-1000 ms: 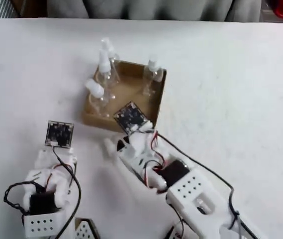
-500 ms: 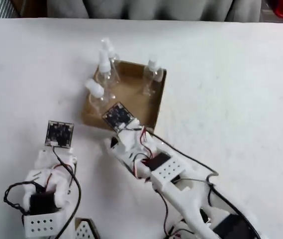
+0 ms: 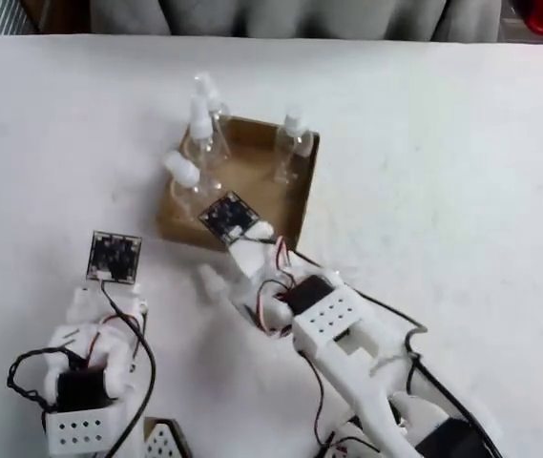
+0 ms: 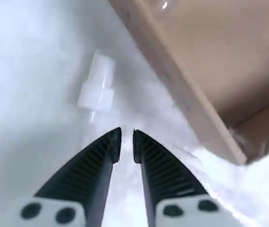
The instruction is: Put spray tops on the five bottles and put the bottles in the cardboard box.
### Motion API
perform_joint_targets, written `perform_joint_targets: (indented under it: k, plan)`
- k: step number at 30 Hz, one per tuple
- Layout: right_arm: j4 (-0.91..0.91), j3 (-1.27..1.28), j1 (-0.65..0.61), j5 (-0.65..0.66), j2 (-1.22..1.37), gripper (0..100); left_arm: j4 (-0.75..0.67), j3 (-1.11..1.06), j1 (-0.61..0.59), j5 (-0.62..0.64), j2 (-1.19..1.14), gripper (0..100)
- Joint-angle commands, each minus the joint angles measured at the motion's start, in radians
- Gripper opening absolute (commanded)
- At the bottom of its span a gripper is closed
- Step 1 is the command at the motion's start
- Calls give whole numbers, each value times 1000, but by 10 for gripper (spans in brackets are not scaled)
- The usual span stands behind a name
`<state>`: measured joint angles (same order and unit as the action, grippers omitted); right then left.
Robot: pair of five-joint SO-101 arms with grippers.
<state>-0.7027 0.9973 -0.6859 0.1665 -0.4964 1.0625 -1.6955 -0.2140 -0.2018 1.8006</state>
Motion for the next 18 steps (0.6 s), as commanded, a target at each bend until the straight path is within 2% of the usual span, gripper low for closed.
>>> perform_joint_targets:
  k: [1,6,12,18]
  plan:
    - [-157,-28,19,11,-90,16,-11,3,-15,-8,8,20]
    - [-323,-28,74,12,-185,16,-11,3,-15,-8,8,20]
    - [-479,-28,271,158,-283,16,-8,3,-15,-8,8,20]
    - [-613,-29,432,170,-394,16,-8,3,-15,-8,8,20]
